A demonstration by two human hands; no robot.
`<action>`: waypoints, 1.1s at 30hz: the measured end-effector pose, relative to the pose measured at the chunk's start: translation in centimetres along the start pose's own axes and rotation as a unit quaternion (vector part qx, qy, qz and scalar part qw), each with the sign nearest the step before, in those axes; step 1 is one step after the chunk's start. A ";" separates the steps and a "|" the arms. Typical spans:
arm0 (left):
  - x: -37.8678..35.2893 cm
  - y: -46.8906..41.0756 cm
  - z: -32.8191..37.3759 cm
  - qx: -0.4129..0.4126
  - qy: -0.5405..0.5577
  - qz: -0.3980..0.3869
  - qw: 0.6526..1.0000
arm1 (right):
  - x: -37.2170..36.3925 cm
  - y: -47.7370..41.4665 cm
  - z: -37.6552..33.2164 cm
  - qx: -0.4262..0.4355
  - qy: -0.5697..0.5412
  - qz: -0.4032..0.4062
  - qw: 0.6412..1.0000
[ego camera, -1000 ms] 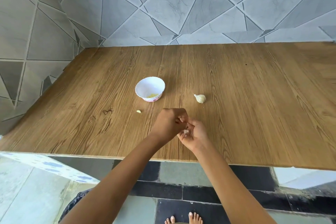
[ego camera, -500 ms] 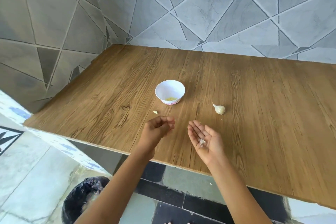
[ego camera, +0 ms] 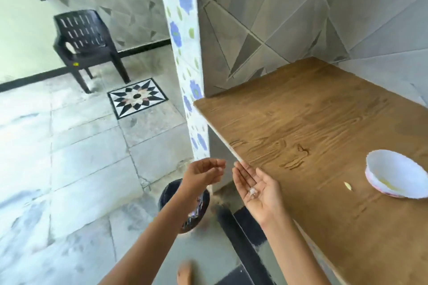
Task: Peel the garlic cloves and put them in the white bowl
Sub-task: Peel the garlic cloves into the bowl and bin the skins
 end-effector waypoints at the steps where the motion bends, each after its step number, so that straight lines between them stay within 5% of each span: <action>1: 1.9 0.0 -0.2 0.002 -0.002 0.014 1.000 | -0.5 -1.5 1.2 -0.014 0.002 -0.001 1.000; 11: 24.0 -6.5 -6.7 0.100 -0.010 0.091 0.991 | 0.4 -24.2 16.1 -0.153 0.078 0.125 0.977; 15: 30.2 -12.1 -16.5 0.161 -0.002 0.143 0.976 | 6.2 -33.9 21.9 -0.199 0.142 0.184 0.952; 25: 34.1 -23.6 -46.9 0.271 0.042 0.156 0.949 | 28.2 -51.6 32.3 -0.231 0.211 0.280 0.908; 33: 33.3 -27.2 -55.6 0.282 -0.002 0.135 0.950 | 35.2 -54.1 34.5 -0.273 0.256 0.279 0.885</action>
Point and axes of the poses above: each hand's wrist, its own y-axis away from the middle knuckle, its own x-axis out of the back of the hand, z = x × y, the point moved 1 cm from there along -y, towards the middle knuckle, and after that the axes turned 12 degrees about -z, right-handed, at the moved point
